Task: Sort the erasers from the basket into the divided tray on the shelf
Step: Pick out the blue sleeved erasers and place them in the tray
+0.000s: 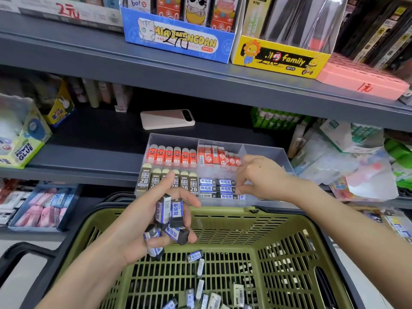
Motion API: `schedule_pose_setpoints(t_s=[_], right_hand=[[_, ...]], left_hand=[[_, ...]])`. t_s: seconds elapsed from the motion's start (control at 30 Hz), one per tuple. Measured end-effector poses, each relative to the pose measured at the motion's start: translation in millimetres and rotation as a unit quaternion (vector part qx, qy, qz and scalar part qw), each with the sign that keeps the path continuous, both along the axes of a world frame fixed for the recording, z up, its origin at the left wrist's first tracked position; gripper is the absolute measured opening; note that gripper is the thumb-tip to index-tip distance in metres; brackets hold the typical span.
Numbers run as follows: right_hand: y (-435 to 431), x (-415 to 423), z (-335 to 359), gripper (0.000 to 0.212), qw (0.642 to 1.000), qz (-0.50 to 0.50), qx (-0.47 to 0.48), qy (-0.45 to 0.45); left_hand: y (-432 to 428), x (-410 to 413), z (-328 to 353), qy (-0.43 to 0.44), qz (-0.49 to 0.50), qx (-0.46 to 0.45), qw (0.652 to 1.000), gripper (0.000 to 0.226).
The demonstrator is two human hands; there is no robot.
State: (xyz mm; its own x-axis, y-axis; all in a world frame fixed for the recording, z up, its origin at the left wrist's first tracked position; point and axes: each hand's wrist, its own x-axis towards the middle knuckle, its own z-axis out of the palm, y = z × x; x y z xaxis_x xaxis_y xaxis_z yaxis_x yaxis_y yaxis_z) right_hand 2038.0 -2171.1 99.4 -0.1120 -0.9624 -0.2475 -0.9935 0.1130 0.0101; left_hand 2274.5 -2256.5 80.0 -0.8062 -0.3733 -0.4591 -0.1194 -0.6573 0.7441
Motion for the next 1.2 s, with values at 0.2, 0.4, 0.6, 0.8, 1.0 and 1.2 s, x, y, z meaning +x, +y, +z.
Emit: schedule_pose_setpoints(t_s=[0.2,0.4,0.6,0.8,1.0,1.2], right_hand=[[5.6,2.3,8.7,0.023,0.997,0.006,-0.078,0.0],[15.6,69.8,36.0,0.029,0.937,0.019,-0.217,-0.274],[26.5,109.2,30.3,0.045,0.941,0.098,-0.244,-0.213],[29.5,116.4,22.8,0.023,0.917,0.118,-0.325,-0.197],[40.4,106.4,31.2,0.011,0.868,-0.067,-0.251,-0.423],[14.5,51.6,30.4,0.013,0.888,-0.244,-0.258,-0.292]], left_hand=[[-1.8,6.2,-3.0,0.022,-0.024,0.032,0.999,0.063],[3.0,3.4,-1.6,0.033,0.003,0.046,0.998,0.06],[4.8,5.0,-0.1,0.036,0.061,0.078,0.994,0.053],[8.7,7.2,6.3,0.038,0.084,0.068,0.993,0.05],[8.0,9.9,7.9,0.016,0.105,0.052,0.993,0.051],[-0.2,16.4,6.0,0.01,0.121,0.047,0.992,0.047]])
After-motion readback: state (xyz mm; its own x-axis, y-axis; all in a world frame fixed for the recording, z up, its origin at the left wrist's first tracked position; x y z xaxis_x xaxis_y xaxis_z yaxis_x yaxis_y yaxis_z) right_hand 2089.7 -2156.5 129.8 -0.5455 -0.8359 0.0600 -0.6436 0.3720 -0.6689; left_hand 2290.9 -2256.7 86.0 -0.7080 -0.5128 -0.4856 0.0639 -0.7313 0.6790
